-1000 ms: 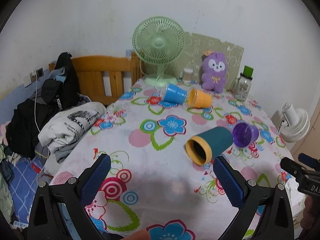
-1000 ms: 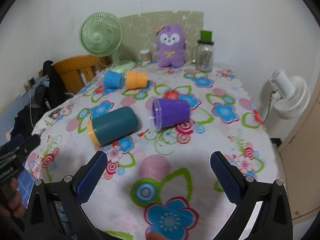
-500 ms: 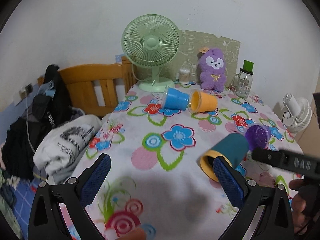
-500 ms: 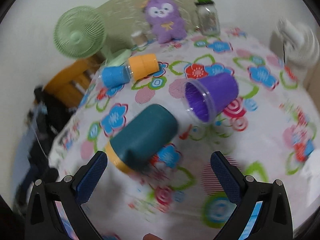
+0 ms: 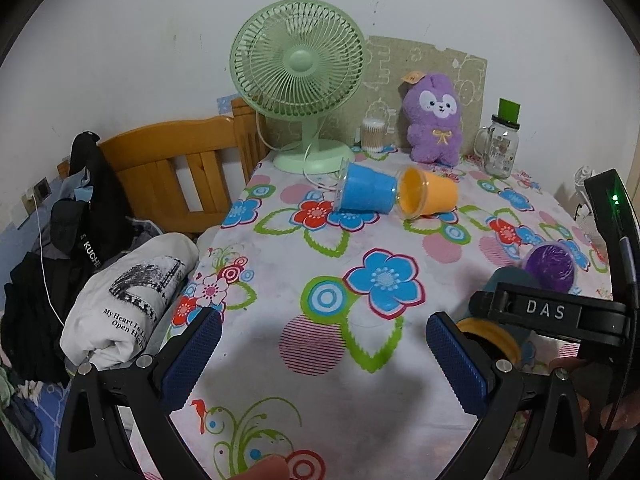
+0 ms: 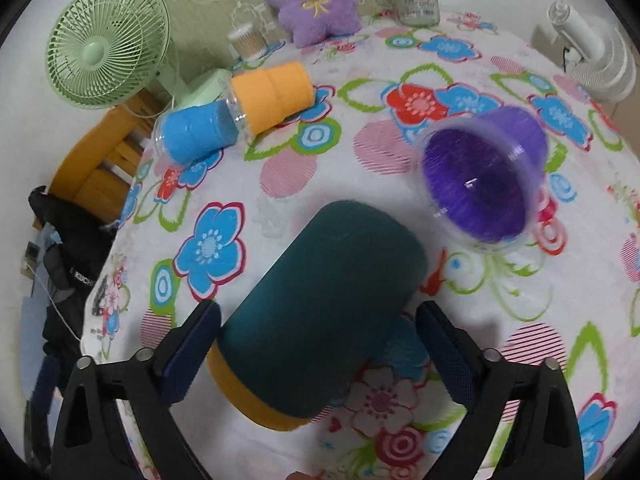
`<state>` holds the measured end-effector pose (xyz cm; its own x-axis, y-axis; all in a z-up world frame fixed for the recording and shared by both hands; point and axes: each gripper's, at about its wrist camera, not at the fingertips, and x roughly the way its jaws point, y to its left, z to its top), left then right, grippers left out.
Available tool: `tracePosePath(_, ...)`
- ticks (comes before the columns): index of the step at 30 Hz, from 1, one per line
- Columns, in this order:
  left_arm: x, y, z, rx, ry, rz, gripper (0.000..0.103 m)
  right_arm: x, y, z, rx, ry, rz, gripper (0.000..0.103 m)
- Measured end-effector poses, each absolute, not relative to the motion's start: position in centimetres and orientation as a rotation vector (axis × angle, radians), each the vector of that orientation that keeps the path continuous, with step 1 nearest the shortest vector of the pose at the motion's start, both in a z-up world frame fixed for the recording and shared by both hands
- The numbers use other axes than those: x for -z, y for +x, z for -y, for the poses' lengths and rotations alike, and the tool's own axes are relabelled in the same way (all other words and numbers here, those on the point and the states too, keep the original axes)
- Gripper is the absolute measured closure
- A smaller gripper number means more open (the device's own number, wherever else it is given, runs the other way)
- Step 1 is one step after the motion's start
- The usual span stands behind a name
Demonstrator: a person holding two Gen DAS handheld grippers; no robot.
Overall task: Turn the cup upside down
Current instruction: 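Close the right gripper around the teal cup body and lift it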
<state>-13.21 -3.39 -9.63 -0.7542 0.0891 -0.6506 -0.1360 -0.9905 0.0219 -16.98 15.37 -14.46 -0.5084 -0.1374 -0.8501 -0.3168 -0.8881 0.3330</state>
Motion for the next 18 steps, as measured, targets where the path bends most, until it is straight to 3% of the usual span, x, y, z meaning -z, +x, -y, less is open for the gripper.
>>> tracePosePath(8, 9.7, -12.7, 3.8, -2.828, -1.053, -0.074, 0.0, 14.5, -17.2, -13.6, -2.584, -1.583, -0.752, 0.033)
tracePosePath(18, 8.7, -10.3, 3.6, -2.835, -1.039, -0.048, 0.0, 13.5, -15.5, -12.9, -2.696, -1.629, -0.651, 0.035)
